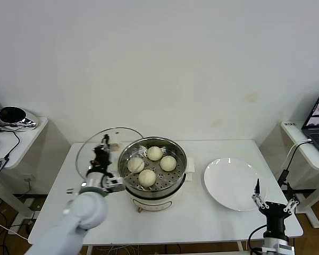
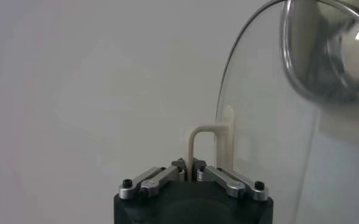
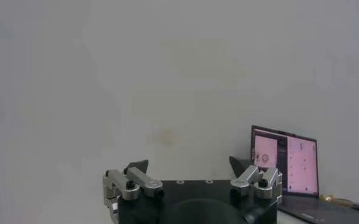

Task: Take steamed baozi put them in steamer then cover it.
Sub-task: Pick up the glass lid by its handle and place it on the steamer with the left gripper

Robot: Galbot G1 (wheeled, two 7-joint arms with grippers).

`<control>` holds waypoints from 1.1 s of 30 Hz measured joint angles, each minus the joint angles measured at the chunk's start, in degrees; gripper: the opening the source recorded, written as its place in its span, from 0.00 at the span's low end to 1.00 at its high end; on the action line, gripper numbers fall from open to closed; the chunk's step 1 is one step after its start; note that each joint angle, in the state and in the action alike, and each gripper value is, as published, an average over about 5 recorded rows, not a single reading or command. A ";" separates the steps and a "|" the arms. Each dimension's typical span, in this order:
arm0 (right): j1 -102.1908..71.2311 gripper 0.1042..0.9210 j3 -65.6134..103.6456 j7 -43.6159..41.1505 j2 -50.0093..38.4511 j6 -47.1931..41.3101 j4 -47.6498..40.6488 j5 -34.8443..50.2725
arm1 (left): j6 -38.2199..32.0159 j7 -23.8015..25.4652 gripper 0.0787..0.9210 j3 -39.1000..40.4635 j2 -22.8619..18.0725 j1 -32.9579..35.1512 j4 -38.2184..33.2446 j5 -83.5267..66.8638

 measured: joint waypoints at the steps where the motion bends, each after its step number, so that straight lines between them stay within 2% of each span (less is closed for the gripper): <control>1: 0.05 0.88 -0.13 0.05 0.19 0.04 -0.04 -0.28 | 0.24 0.66 0.07 0.95 -0.81 -0.52 0.25 1.18; 10: 0.40 0.88 -0.91 0.46 1.34 0.46 -0.63 -2.25 | 1.00 6.05 0.07 6.43 -9.35 -2.80 2.86 13.12; 17: 0.41 0.88 -1.07 0.67 1.38 0.86 -1.16 -2.78 | 1.18 8.19 0.07 8.81 -15.47 -3.41 4.90 19.63; 33: 0.44 0.88 -1.71 0.80 1.44 1.23 -1.72 -3.27 | 1.51 9.81 0.07 10.71 -21.53 -3.42 8.55 24.06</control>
